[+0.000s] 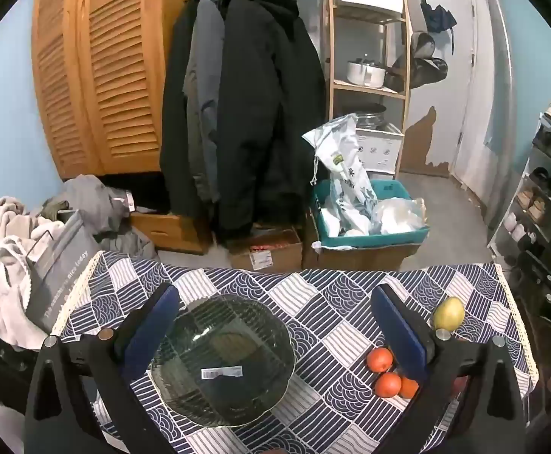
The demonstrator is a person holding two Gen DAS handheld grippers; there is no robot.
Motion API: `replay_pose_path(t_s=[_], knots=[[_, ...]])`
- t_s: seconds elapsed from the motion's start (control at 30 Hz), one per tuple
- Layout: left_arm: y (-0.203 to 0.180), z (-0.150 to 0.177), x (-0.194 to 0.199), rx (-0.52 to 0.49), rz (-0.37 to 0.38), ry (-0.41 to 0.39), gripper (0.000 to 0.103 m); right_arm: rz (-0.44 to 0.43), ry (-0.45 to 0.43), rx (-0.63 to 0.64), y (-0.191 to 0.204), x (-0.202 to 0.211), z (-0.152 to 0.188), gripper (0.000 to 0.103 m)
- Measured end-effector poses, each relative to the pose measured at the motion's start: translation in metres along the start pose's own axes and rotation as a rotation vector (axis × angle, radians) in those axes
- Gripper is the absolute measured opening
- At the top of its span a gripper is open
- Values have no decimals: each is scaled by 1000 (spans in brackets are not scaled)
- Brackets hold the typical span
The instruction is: Organize fruits
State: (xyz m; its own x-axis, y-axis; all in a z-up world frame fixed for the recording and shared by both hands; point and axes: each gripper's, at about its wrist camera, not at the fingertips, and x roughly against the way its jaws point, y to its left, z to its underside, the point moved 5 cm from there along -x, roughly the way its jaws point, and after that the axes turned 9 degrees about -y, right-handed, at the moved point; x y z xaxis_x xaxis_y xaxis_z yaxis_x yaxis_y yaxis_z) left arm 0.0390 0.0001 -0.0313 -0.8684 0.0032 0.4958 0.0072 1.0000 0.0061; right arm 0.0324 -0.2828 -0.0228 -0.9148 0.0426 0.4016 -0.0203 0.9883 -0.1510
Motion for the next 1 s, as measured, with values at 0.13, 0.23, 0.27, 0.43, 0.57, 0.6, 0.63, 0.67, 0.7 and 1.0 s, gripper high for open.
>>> replay_pose_path(t_s=[0.13,0.23,0.27,0.43,0.57,0.6,0.63,0.67,0.7,1.0], knots=[[0,0,1,1,8,-1,102,1,0,2,0,0,0,100],[0,-1,5,-2,3,-15,102,0,1,4,0,1,-1,100],[0,-1,7,-4,2,-19,102,-1,2,4,-1,1,-1,100],[2,1,3,-10,-9,-22,102,2,0,5,-1,1,0,100],[-2,1,2,-8,2,-22,101,3,-1,5,-1,1,0,100],[-2,2,3,-8,4,-22,101,4,-1,6,-1,1,0,100],[-3,2,3,-9,5,-24,100,2,0,6,-2,0,0,100],[-3,1,3,-10,6,-25,100,2,0,5,-2,0,0,100],[-3,1,4,-10,4,-27,100,3,1,6,-2,0,0,100],[-4,1,5,-4,15,-27,100,4,0,9,-1,1,-1,100]])
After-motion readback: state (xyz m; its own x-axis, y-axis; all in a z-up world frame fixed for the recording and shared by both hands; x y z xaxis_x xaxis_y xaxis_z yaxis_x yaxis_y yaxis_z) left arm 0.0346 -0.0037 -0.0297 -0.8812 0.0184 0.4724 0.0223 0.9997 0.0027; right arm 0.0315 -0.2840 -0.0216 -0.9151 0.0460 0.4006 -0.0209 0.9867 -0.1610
